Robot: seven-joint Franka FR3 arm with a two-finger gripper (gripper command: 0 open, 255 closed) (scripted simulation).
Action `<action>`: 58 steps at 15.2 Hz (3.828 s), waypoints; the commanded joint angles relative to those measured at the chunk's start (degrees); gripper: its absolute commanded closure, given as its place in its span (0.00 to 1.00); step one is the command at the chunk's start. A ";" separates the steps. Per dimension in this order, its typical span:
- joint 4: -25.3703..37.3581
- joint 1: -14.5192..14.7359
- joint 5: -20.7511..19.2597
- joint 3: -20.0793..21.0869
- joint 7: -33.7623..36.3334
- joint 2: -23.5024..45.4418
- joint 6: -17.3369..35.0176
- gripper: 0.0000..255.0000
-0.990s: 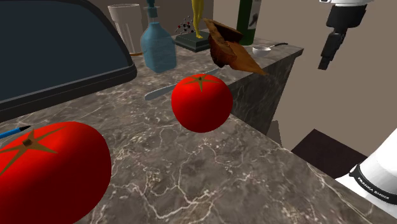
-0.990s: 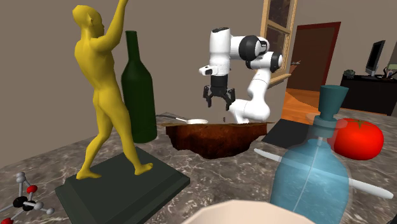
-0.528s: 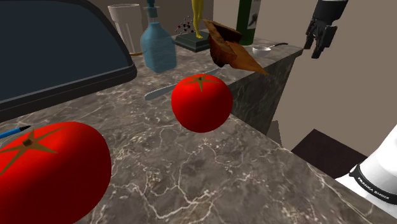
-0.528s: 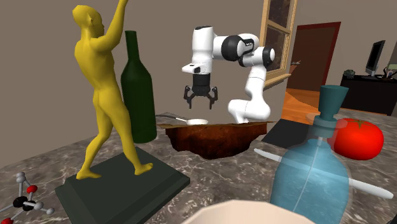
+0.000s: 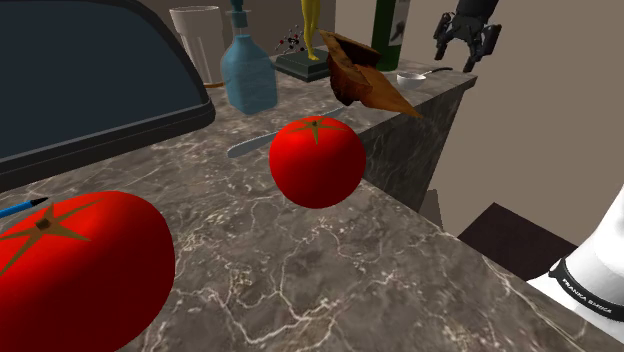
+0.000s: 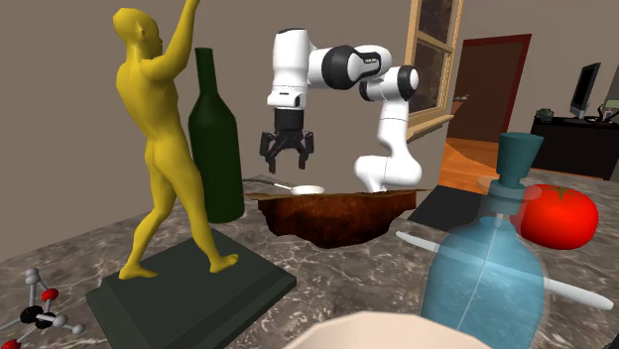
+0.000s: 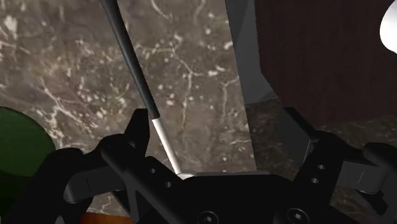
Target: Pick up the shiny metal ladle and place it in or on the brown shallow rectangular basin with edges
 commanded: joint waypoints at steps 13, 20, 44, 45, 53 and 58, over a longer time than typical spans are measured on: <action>1.47 4.06 3.18 -3.62 -15.85 6.58 6.43 0.00; 1.48 4.06 3.19 -3.62 -15.85 6.59 6.42 1.00; 15.52 4.63 4.24 -3.25 -16.28 8.41 -5.93 1.00; 16.52 4.67 4.35 -3.27 -16.35 8.65 -6.72 1.00; 25.29 4.90 5.44 -3.66 -17.06 11.16 -13.19 1.00; 31.54 4.93 6.41 -4.16 -17.73 13.37 -17.46 1.00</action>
